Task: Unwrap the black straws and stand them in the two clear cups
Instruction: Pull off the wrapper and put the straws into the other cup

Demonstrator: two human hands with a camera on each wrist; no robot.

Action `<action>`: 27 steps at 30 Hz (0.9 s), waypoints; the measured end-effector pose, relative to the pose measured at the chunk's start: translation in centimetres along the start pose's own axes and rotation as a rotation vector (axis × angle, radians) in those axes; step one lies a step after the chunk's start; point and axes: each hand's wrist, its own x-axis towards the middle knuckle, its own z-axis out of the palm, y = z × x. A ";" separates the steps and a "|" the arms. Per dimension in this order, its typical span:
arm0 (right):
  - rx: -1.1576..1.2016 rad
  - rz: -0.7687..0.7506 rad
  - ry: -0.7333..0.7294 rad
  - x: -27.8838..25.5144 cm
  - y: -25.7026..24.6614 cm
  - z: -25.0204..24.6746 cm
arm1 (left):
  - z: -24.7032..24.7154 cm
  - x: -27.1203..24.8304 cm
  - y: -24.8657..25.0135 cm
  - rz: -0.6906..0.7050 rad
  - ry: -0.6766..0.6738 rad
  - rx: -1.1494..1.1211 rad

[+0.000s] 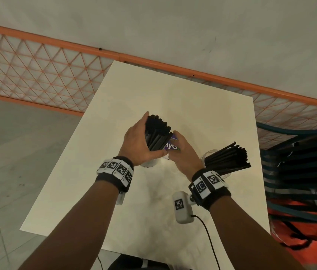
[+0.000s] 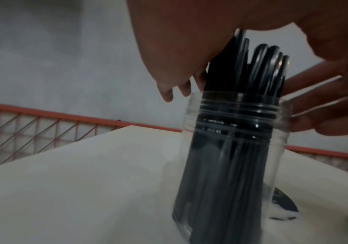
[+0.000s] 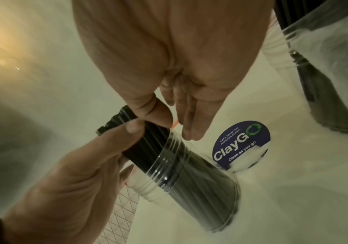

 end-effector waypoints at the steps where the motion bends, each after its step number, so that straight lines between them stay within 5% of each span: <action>1: 0.000 -0.029 -0.015 -0.2 -0.3 0.1 | 0.3 0.3 0.1 0.022 -0.020 0.038; 11: 0.042 -0.088 0.058 -0.9 -0.8 -0.1 | 1.1 1.7 0.7 0.151 -0.040 0.134; 27: 0.018 -0.140 0.073 0.5 -1.0 -0.3 | 1.3 2.1 1.2 0.111 -0.046 0.085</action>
